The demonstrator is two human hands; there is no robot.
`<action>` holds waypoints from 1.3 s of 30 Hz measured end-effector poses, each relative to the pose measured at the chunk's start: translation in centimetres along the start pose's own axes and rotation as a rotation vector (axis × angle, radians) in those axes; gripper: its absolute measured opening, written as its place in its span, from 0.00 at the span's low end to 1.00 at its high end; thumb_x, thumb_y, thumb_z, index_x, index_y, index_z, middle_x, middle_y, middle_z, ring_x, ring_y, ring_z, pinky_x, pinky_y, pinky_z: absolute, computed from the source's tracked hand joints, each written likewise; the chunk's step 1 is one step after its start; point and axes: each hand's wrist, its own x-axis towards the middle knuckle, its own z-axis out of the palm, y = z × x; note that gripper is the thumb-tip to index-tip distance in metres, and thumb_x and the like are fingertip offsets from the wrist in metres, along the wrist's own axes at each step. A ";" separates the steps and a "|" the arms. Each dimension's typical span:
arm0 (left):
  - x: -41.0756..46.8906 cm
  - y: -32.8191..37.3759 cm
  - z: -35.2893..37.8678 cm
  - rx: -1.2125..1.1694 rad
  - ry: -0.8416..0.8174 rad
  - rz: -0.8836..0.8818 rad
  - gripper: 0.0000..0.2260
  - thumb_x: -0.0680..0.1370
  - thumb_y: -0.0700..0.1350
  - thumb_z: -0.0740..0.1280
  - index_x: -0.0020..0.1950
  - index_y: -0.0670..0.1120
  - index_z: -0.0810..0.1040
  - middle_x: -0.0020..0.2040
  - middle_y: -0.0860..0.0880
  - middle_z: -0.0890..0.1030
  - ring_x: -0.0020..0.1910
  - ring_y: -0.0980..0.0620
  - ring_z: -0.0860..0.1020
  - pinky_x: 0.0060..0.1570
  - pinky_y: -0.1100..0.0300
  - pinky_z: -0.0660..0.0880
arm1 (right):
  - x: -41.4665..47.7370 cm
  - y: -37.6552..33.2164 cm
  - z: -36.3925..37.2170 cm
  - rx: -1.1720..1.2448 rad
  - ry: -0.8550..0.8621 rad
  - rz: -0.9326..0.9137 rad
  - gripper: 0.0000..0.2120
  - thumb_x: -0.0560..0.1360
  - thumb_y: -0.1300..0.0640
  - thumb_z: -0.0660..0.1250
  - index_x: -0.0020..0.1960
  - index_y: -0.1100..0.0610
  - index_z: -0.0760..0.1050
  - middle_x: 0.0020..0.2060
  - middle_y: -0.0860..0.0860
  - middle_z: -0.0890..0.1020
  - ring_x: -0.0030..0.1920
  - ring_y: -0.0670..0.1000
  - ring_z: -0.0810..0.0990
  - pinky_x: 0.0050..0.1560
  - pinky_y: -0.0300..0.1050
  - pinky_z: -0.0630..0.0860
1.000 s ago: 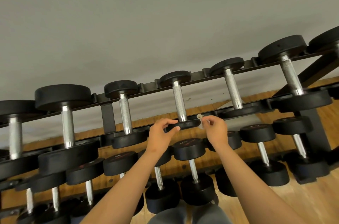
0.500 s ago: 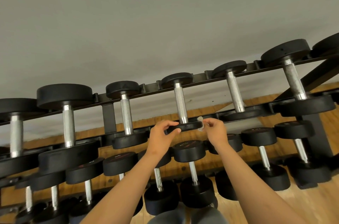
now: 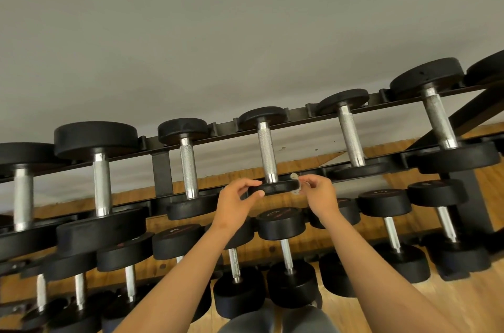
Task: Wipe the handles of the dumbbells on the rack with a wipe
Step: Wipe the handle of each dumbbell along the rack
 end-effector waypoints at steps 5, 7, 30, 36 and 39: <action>-0.1 -0.3 -0.2 -0.044 0.003 -0.035 0.10 0.75 0.39 0.71 0.55 0.48 0.81 0.52 0.62 0.79 0.51 0.76 0.74 0.55 0.78 0.68 | -0.8 0.3 -0.1 0.074 0.015 -0.038 0.08 0.78 0.61 0.66 0.55 0.59 0.81 0.48 0.51 0.83 0.52 0.48 0.80 0.58 0.45 0.75; -0.1 -0.1 0.0 -0.035 0.007 -0.030 0.10 0.75 0.39 0.71 0.55 0.49 0.81 0.52 0.62 0.79 0.52 0.74 0.74 0.56 0.78 0.68 | -0.8 0.1 0.1 0.072 0.025 -0.022 0.08 0.78 0.61 0.66 0.55 0.58 0.80 0.48 0.51 0.83 0.53 0.49 0.80 0.59 0.45 0.75; -0.2 -0.2 0.8 -0.031 0.050 -0.005 0.10 0.75 0.41 0.72 0.55 0.50 0.81 0.56 0.52 0.81 0.59 0.57 0.77 0.66 0.63 0.69 | -4.8 -4.2 0.9 -0.129 0.002 -0.329 0.06 0.75 0.63 0.69 0.48 0.53 0.82 0.47 0.46 0.79 0.47 0.39 0.77 0.46 0.24 0.70; -0.1 -0.3 0.0 -0.027 -0.029 -0.017 0.13 0.75 0.40 0.72 0.58 0.51 0.80 0.59 0.52 0.80 0.61 0.57 0.75 0.68 0.62 0.67 | -4.9 -5.6 1.1 -0.135 -0.031 -0.331 0.06 0.75 0.62 0.69 0.46 0.52 0.81 0.42 0.44 0.81 0.46 0.39 0.78 0.45 0.23 0.70; -0.2 -0.3 -0.9 -0.073 -0.124 -0.030 0.17 0.74 0.39 0.72 0.62 0.50 0.79 0.60 0.53 0.79 0.62 0.58 0.74 0.68 0.64 0.66 | -5.3 -5.7 1.6 -0.149 0.008 -0.322 0.05 0.75 0.61 0.70 0.45 0.52 0.80 0.41 0.44 0.81 0.45 0.39 0.78 0.44 0.23 0.70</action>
